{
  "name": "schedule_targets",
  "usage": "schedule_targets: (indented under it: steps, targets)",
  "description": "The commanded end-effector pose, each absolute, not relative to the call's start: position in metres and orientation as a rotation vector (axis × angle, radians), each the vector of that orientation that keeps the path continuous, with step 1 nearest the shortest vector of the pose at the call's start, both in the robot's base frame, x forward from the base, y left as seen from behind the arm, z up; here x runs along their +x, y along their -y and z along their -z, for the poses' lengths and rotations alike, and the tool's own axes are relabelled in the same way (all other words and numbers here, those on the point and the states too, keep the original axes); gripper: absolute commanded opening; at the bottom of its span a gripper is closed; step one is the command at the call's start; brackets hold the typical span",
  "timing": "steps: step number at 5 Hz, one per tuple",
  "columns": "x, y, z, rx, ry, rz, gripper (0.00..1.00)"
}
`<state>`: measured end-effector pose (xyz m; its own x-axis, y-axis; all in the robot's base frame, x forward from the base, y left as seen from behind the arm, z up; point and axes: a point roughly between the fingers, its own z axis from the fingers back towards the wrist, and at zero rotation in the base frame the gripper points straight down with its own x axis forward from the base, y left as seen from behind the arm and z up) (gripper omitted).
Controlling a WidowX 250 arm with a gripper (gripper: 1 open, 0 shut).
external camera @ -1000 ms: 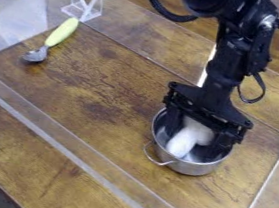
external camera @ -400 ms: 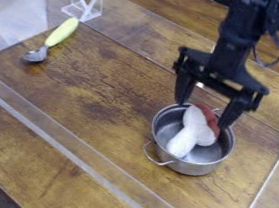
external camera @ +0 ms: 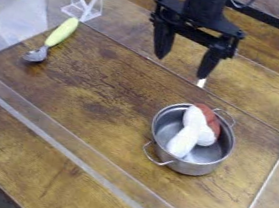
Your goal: Put the mushroom in the silver pot
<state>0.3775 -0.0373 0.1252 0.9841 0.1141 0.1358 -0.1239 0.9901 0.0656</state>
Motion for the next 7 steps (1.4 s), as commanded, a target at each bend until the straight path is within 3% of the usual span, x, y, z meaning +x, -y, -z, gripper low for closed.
schedule_targets:
  steps: [1,3,6,7]
  targets:
    - [0.391,0.019,-0.159,0.057,0.262,-0.139,1.00]
    - [0.413,0.001,-0.143,0.069,0.287,-0.204,1.00]
    - [0.407,-0.011,-0.124,0.080,0.306,-0.223,1.00]
    - [0.411,-0.017,-0.131,0.092,0.323,-0.284,1.00]
